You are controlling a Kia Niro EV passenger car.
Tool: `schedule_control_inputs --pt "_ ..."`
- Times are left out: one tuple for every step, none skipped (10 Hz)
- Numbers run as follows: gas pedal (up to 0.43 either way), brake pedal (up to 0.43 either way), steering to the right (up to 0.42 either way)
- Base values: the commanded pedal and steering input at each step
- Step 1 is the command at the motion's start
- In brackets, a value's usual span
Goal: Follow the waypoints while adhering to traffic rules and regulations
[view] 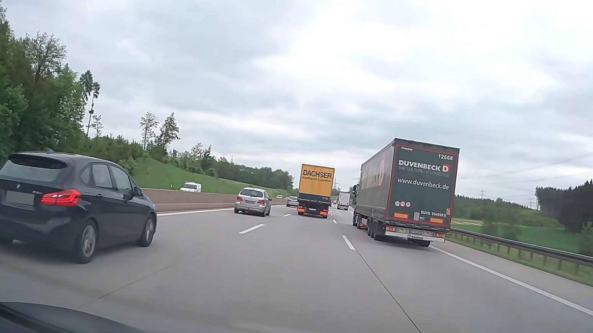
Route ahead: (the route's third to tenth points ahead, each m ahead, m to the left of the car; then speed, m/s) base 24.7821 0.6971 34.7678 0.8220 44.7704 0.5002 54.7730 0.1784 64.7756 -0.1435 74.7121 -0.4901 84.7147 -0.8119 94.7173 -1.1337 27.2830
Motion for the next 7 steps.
schedule_control_inputs --pt "0.000 0.000 0.001" --pt "0.000 0.000 0.001" --pt "0.000 0.000 0.001" --pt "0.000 0.000 0.001" --pt "0.039 0.000 0.001" --pt "0.189 0.000 0.001" --pt "0.209 0.000 0.001"
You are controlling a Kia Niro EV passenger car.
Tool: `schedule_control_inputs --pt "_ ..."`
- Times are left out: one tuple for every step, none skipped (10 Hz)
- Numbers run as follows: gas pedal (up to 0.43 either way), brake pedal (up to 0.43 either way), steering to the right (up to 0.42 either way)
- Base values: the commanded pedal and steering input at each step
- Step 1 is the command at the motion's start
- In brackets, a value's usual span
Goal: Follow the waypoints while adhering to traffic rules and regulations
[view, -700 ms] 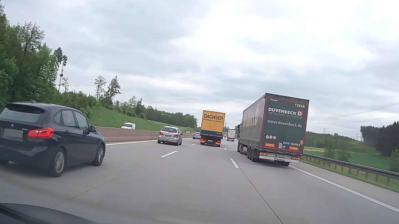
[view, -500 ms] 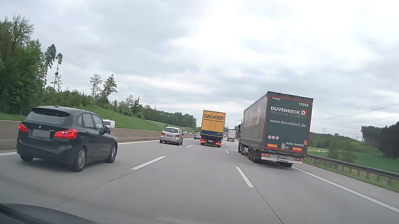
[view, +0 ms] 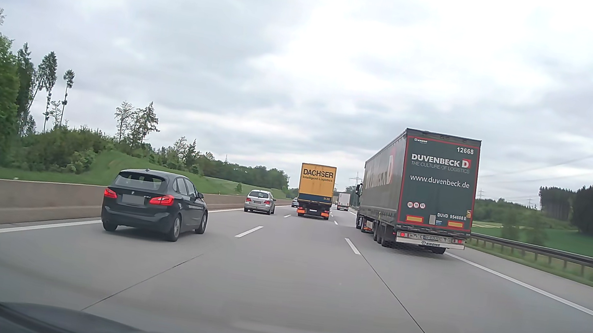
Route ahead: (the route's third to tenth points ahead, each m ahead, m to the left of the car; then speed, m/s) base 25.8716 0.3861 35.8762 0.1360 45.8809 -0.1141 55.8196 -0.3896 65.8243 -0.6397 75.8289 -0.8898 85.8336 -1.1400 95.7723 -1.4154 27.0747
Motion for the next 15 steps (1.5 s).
schedule_control_inputs --pt "0.209 0.000 0.001" --pt "0.209 0.000 0.002" --pt "0.209 0.000 0.002" --pt "0.220 0.000 0.002" --pt "0.228 0.000 0.002" --pt "0.228 0.000 0.002" --pt "0.248 0.000 0.002" --pt "0.280 0.000 0.002" --pt "0.339 0.000 0.002" --pt "0.370 0.000 0.002" --pt "0.409 0.000 0.002" --pt "0.441 0.000 0.002" --pt "0.461 0.000 0.002" --pt "0.488 0.000 0.002" --pt "0.531 0.000 0.001"
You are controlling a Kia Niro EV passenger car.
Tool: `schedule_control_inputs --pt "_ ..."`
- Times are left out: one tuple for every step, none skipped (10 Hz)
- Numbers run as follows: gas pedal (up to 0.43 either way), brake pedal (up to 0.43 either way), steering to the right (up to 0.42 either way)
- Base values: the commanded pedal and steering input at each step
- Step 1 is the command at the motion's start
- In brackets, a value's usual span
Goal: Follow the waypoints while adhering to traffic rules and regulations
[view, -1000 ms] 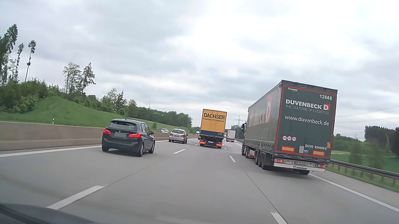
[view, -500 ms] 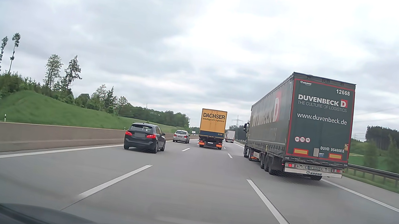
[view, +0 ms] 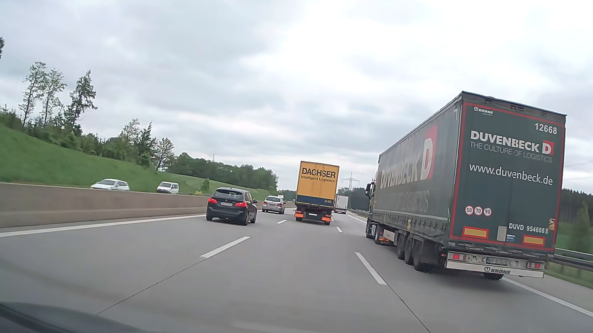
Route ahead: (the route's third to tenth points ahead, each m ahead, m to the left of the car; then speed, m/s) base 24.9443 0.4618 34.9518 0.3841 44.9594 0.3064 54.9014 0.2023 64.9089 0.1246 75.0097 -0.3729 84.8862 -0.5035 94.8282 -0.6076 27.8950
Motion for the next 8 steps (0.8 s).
schedule_control_inputs --pt "0.559 0.000 0.001" --pt "0.559 0.000 0.001" --pt "0.559 0.000 0.000" --pt "0.559 0.000 -0.001" --pt "0.551 0.000 -0.002" --pt "0.531 0.000 -0.002" --pt "0.480 0.000 -0.002" --pt "0.469 0.000 -0.003"
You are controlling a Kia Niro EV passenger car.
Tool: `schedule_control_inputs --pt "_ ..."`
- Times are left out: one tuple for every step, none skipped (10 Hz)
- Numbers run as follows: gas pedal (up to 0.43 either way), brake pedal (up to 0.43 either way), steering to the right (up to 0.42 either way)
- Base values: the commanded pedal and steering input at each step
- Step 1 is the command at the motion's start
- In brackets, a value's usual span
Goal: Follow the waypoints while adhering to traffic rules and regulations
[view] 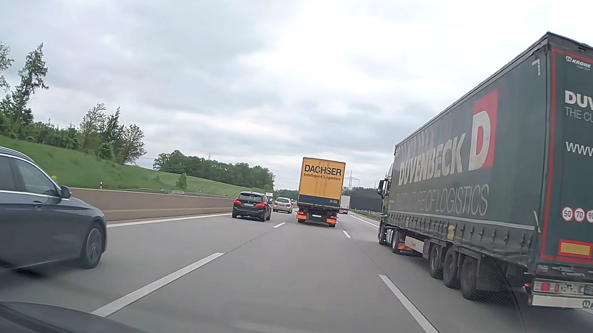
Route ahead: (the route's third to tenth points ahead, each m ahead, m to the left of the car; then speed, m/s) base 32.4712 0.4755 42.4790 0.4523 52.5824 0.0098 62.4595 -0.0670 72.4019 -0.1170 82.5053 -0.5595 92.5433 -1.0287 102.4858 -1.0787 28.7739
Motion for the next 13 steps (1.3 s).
schedule_control_inputs --pt "0.469 0.000 -0.006" --pt "0.461 0.000 -0.008" --pt "0.461 0.000 -0.009" --pt "0.461 0.000 -0.009" --pt "0.461 0.000 -0.009" --pt "0.469 0.000 -0.009" --pt "0.469 0.000 -0.008" --pt "0.469 0.000 -0.007" --pt "0.480 0.000 -0.005" --pt "0.480 0.000 -0.003" --pt "0.480 0.000 -0.003" --pt "0.480 0.000 -0.002" --pt "0.480 0.000 -0.002"
